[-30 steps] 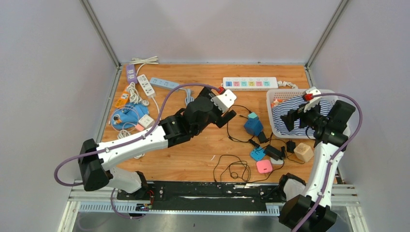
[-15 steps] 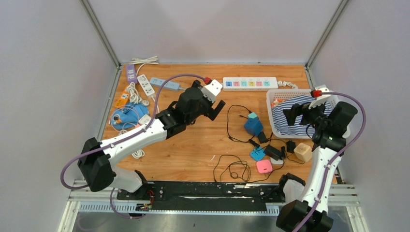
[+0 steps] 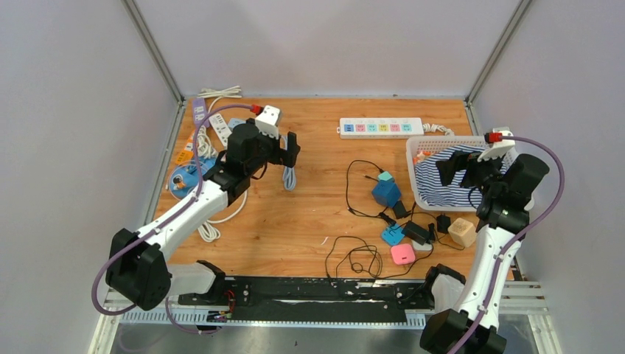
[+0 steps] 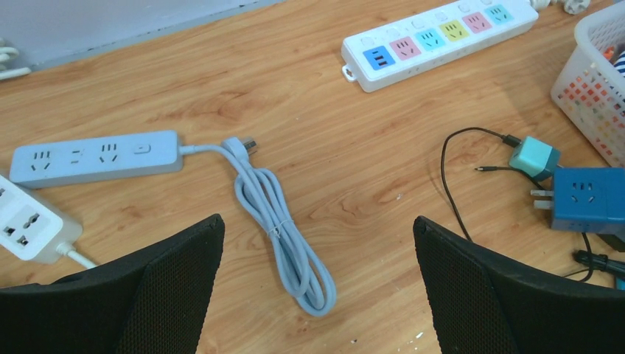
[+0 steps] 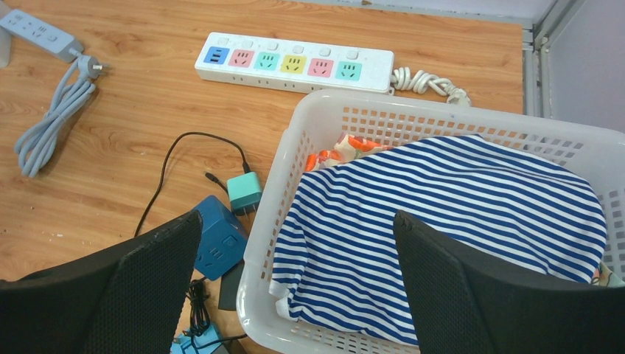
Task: Pull the plug off the socket
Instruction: Reset both arms
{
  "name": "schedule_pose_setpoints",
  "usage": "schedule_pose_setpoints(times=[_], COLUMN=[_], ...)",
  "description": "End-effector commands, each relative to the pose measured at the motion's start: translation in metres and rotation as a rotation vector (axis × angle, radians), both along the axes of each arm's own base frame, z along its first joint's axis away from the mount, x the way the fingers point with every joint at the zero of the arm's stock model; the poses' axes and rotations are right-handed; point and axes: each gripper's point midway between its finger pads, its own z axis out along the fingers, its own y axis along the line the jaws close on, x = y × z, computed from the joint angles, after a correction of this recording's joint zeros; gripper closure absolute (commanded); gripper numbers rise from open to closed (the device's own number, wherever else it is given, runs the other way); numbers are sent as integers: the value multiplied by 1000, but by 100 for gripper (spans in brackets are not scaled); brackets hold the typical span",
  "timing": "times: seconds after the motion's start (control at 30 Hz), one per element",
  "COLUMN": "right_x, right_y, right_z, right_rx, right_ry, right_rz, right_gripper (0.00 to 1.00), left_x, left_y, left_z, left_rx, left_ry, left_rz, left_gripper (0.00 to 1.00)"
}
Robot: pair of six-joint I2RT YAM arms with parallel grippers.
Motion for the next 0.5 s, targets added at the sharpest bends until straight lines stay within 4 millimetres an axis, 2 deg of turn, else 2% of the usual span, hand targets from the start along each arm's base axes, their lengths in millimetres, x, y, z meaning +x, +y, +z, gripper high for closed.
schedule_pose_setpoints(times=[0.0, 0.2, 0.47], right_x=[-3, -5, -5], right_y=[-5, -5, -3], right_z=[20, 25, 24], right_rx=[20, 9, -6], right_ry=[-22, -22, -24], right_rz=[-54, -52, -37], right_gripper=[0, 0, 0], left_x=[-4, -8, -7], left_y=[6, 13, 13], left_z=[17, 20, 16], left_rx=[-58, -30, -19], left_ry=[-41, -71, -64], left_rz=[-2, 4, 1], left_gripper=[0, 0, 0])
